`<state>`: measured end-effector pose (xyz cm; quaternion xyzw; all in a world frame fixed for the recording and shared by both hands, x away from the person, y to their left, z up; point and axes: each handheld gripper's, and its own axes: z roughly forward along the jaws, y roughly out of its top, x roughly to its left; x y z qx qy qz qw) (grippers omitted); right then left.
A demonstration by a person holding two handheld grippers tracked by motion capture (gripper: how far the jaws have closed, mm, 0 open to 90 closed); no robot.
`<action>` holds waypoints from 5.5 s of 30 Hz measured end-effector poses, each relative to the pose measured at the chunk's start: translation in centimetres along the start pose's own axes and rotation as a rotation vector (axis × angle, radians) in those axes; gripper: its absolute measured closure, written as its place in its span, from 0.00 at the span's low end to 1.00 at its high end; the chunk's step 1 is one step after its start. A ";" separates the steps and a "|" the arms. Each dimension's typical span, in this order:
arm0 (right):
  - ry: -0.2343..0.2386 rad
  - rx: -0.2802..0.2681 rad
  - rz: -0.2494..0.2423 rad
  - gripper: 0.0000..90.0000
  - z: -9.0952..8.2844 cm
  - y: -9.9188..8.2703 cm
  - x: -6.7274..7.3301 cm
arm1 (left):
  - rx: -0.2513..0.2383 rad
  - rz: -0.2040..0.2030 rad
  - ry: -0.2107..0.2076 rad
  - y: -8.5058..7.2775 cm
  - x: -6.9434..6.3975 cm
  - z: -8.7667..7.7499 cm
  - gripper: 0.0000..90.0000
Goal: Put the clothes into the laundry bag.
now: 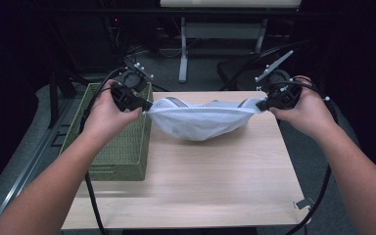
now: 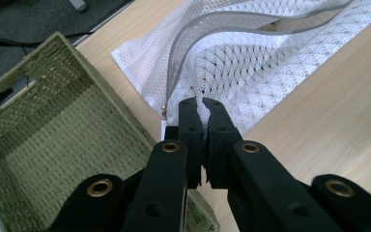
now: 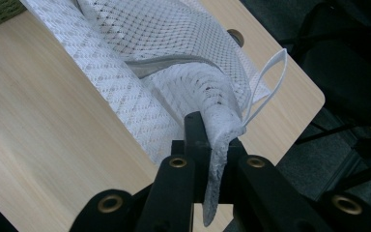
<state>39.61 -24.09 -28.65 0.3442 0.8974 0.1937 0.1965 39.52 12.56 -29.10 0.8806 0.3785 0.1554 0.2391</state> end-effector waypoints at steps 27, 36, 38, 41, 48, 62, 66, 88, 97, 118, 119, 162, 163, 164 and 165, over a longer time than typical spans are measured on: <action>0.074 0.032 -0.044 0.98 2.9 -4.5 3.5 | 0.022 -0.008 -0.080 -5.1 -1.9 3.4 0.97; 0.099 0.032 -0.052 0.98 3.7 -6.3 4.8 | 0.032 0.013 -0.089 -7.4 -3.4 4.2 0.97; 0.104 0.033 -0.056 0.98 4.0 -6.7 5.0 | 0.035 0.011 -0.097 -8.0 -3.6 4.6 0.97; 0.113 0.030 -0.061 0.98 4.4 -7.4 5.6 | 0.040 0.013 -0.102 -8.8 -4.0 5.0 0.97; 0.132 0.019 -0.043 0.98 5.5 -9.3 6.8 | 0.027 -0.001 -0.133 -11.3 -5.0 5.9 0.97; 0.173 0.028 -0.026 0.95 8.1 -13.4 9.9 | 0.061 -0.011 -0.158 -15.7 -7.1 8.8 0.97; 0.190 0.022 -0.002 0.95 9.1 -14.6 10.6 | 0.067 -0.032 -0.180 -17.1 -7.3 9.8 0.97; 0.239 0.012 0.124 0.91 13.1 -18.9 13.0 | 0.103 -0.104 -0.208 -22.1 -8.6 14.3 0.95; 0.220 0.022 0.133 0.89 14.0 -19.5 13.8 | 0.105 -0.109 -0.187 -23.0 -8.8 14.8 0.92; 0.140 -0.042 0.234 0.41 12.4 -21.0 13.7 | 0.025 -0.151 -0.147 -24.2 -8.4 14.9 0.44; 0.152 -0.043 0.241 0.40 12.3 -21.1 13.7 | 0.019 -0.152 -0.147 -24.3 -8.4 14.9 0.44; 0.047 -0.160 0.453 0.35 12.1 -26.5 10.6 | -0.097 -0.286 -0.137 -26.8 -6.1 13.3 0.42; 0.045 -0.165 0.450 0.35 12.2 -26.5 10.7 | -0.098 -0.288 -0.137 -26.8 -6.0 13.2 0.42; 0.038 -0.168 0.451 0.35 12.2 -26.5 10.7 | -0.099 -0.291 -0.136 -26.8 -5.9 13.2 0.42; 0.038 -0.171 0.448 0.35 12.2 -26.6 10.7 | -0.102 -0.295 -0.135 -26.8 -5.8 13.2 0.42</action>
